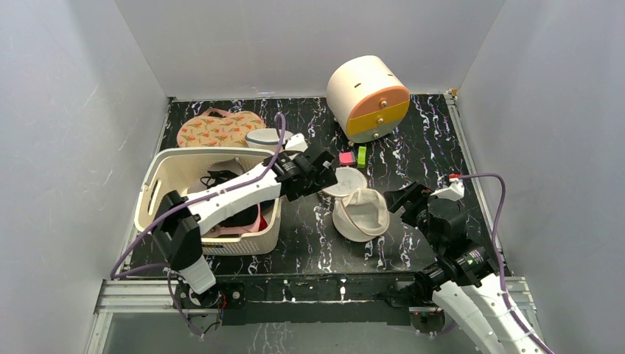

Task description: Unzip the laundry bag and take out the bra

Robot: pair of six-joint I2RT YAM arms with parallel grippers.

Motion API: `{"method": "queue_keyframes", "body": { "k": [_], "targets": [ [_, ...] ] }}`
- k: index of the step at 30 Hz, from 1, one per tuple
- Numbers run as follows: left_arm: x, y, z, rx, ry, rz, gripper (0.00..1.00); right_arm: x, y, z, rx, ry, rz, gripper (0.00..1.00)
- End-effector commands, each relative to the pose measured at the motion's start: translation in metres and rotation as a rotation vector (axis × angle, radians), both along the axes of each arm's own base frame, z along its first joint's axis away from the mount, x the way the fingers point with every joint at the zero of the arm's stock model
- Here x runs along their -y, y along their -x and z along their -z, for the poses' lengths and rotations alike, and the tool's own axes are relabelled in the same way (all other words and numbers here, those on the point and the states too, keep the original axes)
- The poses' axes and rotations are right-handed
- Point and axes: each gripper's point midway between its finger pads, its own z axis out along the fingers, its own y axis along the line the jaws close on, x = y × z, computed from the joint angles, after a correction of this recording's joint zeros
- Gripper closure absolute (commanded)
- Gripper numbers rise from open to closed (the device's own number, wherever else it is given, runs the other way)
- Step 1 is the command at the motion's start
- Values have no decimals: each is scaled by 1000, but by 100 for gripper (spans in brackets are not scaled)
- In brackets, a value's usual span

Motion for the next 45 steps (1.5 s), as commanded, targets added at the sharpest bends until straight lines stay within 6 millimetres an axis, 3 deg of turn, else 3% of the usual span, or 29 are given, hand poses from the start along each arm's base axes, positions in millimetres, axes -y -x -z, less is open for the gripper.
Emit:
{"method": "queue_keyframes", "body": {
  "k": [1,9,14,20,26,33,37,42,45],
  "targets": [
    [-35,8,9,-116,-53,-331,2,-10,-4,-20,78,-15,-54,26],
    [30,-16,16,-111,99,-111,5,-12,2,-23,89,-33,-76,27],
    [21,-21,38,-146,54,-230,5,-11,4,-25,93,-39,-77,27],
    [11,-30,61,-123,0,-308,15,-11,5,-26,91,-41,-79,27],
    [22,-37,79,-116,48,-289,26,-11,5,-25,90,-39,-78,27],
    [35,-49,78,-70,123,-253,44,-11,5,-24,86,-39,-77,27],
    [36,-47,84,-102,151,-282,44,-11,5,-25,88,-40,-76,27],
    [29,-41,98,-171,111,-351,26,-11,5,-24,86,-41,-76,27],
    [27,-43,108,-198,103,-348,33,-11,5,-23,85,-41,-75,27]
  ]
}}
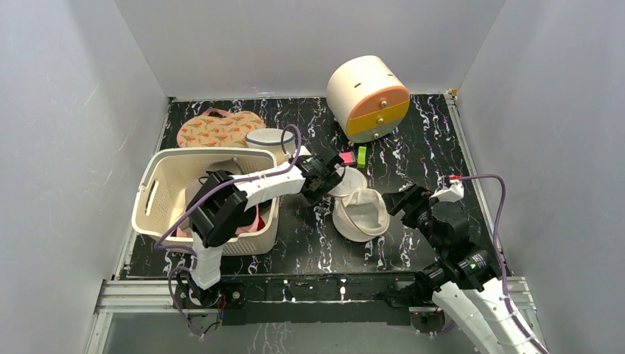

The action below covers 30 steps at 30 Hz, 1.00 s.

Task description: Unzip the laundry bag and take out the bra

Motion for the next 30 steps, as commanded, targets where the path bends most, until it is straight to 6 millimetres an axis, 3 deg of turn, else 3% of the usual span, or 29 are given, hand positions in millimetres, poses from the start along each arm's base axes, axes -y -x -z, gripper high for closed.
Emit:
{"method": "queue_keyframes", "body": {
  "k": [1,5,11,18,23,30],
  "targets": [
    [-7,-2,11,-56,-6,-43,38,-2,-2,-16,55,-21,-7,27],
    [-7,-10,10,-32,34,-24,67,-2,-2,-20,61,-23,-6,27],
    [2,-25,-25,114,66,98,100,0,0,-28,73,-24,-6,27],
    [14,-31,-81,414,120,360,100,10,4,-54,110,11,18,27],
    [22,-16,-123,723,212,575,100,13,8,-72,144,11,17,27],
    [28,12,-155,1047,142,888,100,21,10,-89,168,36,38,27]
  ]
}}
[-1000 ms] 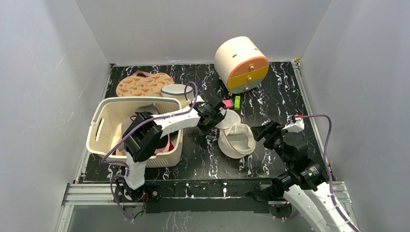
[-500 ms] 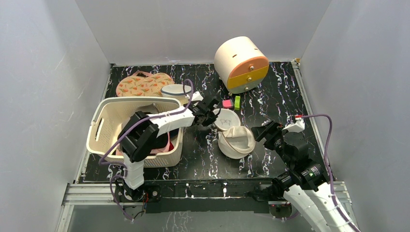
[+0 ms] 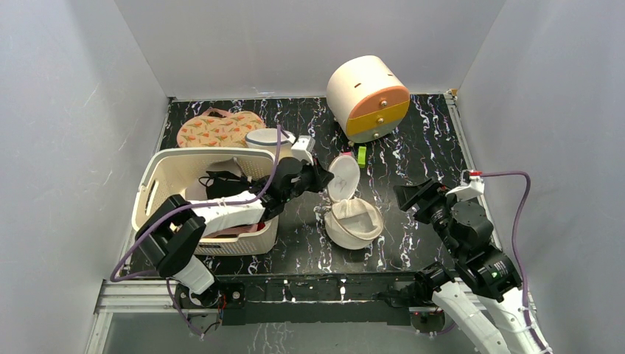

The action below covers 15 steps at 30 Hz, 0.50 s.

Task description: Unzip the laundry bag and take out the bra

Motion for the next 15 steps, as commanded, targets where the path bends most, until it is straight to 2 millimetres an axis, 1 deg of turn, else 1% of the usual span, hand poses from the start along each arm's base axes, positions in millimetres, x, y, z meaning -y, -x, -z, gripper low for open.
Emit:
{"method": "queue_keyframes", "body": {
  "k": [1,5,7,9,11,15],
  "targets": [
    [17,11,-75,440,31,227,100,7,0,-28,66,14,24,27],
    [20,32,-84,637,-36,376,100,9,1,-35,72,19,26,26],
    [26,47,-84,733,-79,485,100,10,2,-37,70,23,31,26],
    [31,65,-80,832,-136,598,100,11,2,-38,71,23,35,26],
    [35,83,-71,927,-204,709,100,11,2,-38,70,23,36,26],
    [36,110,-58,1049,-275,859,100,10,1,-36,64,16,36,26]
  ]
}}
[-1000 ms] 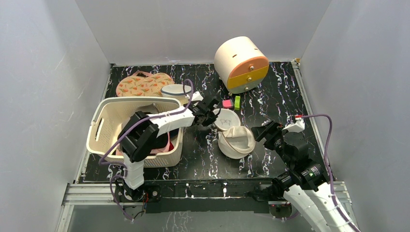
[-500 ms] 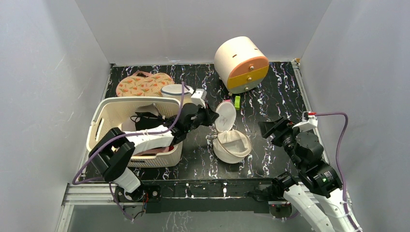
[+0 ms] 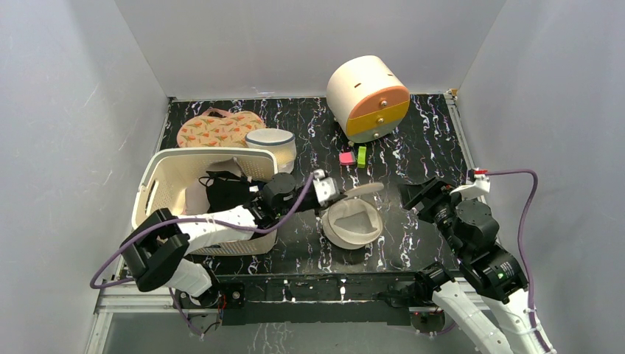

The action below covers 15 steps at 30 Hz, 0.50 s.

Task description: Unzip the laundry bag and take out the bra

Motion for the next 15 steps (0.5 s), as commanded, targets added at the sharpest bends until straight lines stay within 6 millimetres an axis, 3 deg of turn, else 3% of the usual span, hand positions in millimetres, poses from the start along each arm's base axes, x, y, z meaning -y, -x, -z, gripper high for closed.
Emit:
{"method": "queue_keyframes", "body": {
  "k": [1,5,11,15],
  "targets": [
    [4,42,-6,309,-81,249,100,1,-3,-19,45,-16,11,26],
    [2,62,18,441,-229,335,100,-3,-4,-13,28,-23,2,26],
    [-4,81,94,567,-570,415,100,-7,-6,-3,12,-41,-9,26],
    [-12,84,129,608,-716,446,100,-9,-6,1,6,-44,-13,26]
  ]
}}
